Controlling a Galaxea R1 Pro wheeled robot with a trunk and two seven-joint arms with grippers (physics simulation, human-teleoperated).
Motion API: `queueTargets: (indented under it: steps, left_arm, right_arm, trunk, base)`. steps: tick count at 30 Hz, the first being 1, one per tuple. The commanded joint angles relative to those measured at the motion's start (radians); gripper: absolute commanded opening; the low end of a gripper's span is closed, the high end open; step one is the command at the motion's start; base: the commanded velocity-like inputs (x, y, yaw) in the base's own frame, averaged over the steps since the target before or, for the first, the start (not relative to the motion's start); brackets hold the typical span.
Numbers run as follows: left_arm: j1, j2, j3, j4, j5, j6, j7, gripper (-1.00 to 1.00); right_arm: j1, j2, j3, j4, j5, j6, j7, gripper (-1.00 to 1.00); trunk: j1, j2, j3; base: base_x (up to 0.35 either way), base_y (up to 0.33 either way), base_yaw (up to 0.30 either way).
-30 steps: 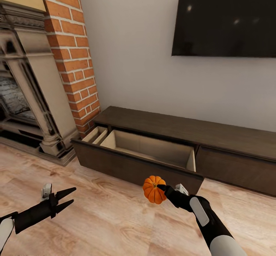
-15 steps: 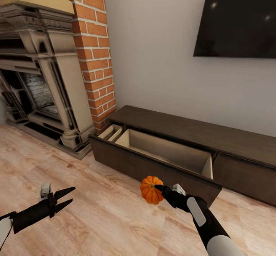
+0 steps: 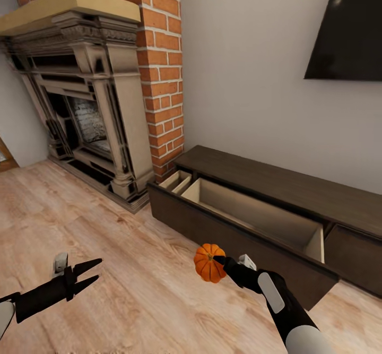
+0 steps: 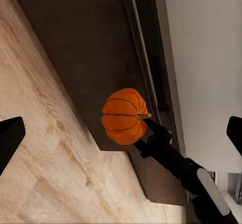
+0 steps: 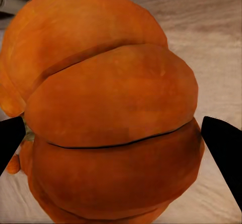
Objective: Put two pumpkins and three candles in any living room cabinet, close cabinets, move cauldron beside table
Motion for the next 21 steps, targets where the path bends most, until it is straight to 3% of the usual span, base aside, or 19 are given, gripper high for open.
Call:
queueTargets:
  steps: [1, 21]
  left_arm:
    - [0.0, 0.0, 0.0, 0.0, 0.0, 0.0, 0.0, 1.0]
    - [0.0, 0.001, 0.0, 0.004, -0.001, 0.0, 0.0, 1.0]
  right_arm:
    - [0.0, 0.0, 0.0, 0.0, -0.007, 0.0, -0.002, -1.0]
    - [0.0, 0.005, 0.0, 0.0, -0.007, -0.001, -0.002, -1.0]
  trunk:
    - [0.0, 0.0, 0.0]
    - [0.0, 0.0, 0.0]
  base:
    - [0.0, 0.0, 0.291]
    - [0.0, 0.0, 0.291]
